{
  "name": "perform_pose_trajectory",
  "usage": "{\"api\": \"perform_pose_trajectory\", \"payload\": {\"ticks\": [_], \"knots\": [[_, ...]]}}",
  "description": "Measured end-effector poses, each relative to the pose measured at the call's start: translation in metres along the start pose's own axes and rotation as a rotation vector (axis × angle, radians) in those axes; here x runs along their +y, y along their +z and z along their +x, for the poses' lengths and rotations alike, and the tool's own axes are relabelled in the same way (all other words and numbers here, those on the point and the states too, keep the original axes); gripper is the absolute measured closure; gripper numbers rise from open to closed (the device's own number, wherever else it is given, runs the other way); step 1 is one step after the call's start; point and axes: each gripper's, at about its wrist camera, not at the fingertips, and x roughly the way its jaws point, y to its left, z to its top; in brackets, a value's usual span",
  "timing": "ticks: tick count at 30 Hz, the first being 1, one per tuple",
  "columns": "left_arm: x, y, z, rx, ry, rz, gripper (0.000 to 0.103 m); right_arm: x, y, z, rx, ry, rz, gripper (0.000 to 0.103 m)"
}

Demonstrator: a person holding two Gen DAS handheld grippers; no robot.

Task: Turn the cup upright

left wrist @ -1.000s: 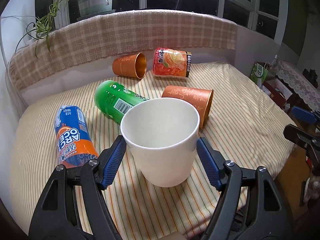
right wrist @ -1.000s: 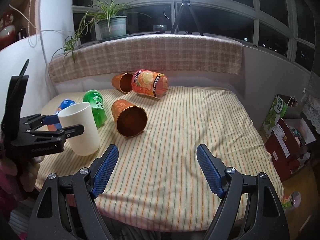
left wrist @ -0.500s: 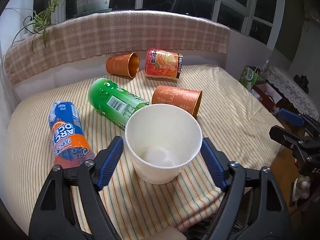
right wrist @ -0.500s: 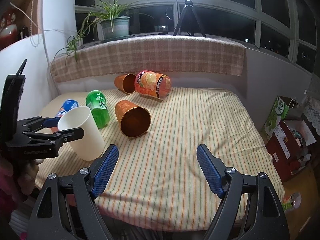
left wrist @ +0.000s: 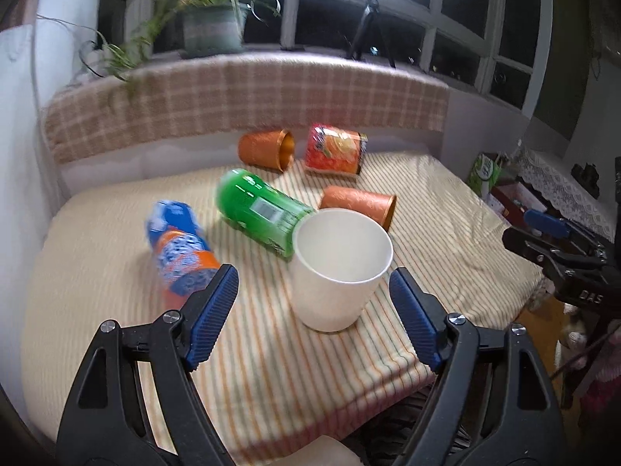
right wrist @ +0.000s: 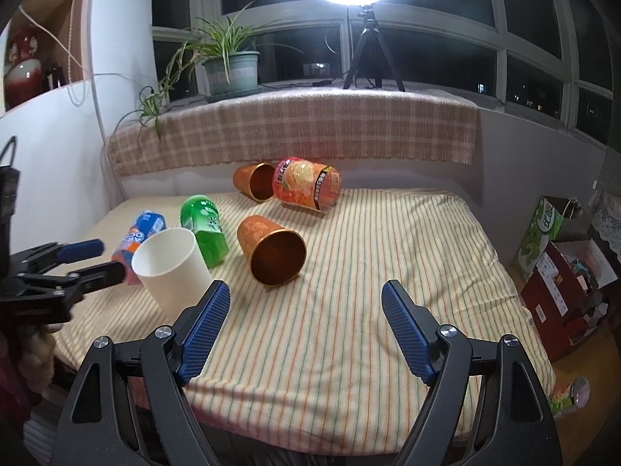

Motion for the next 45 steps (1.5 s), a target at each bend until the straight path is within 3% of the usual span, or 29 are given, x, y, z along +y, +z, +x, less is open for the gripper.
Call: {"api": "perform_pose_trajectory", "payload": {"ticks": [4,6,8,13,17,21,45], "knots": [[0.006,0.0,-0.035,-0.118,0.071,-0.032,0.02,0.003,0.003,-0.003,-0.026,-0.003,0.008,0.023],[0.009,0.0,-0.048,-0.174,0.111,-0.042,0.008,0.004,0.005,-0.006,-0.046,-0.009,0.011,0.022],[0.01,-0.002,-0.065,-0.262,0.176,-0.056,0.003,0.006,0.007,-0.01,-0.064,-0.015,0.011,0.021],[0.012,0.0,-0.085,-0.348,0.26,-0.059,0.001,0.007,0.011,-0.017,-0.115,-0.036,0.019,0.018],[0.014,0.003,-0.09,-0.367,0.29,-0.06,0.001,0.007,0.014,-0.021,-0.14,-0.048,0.027,0.016],[0.011,0.001,-0.092,-0.376,0.316,-0.046,0.0,0.009,0.013,-0.026,-0.18,-0.078,0.024,0.003],[0.011,-0.002,-0.093,-0.359,0.349,-0.048,0.0,0.01,0.009,-0.025,-0.186,-0.11,0.024,0.002]]}}
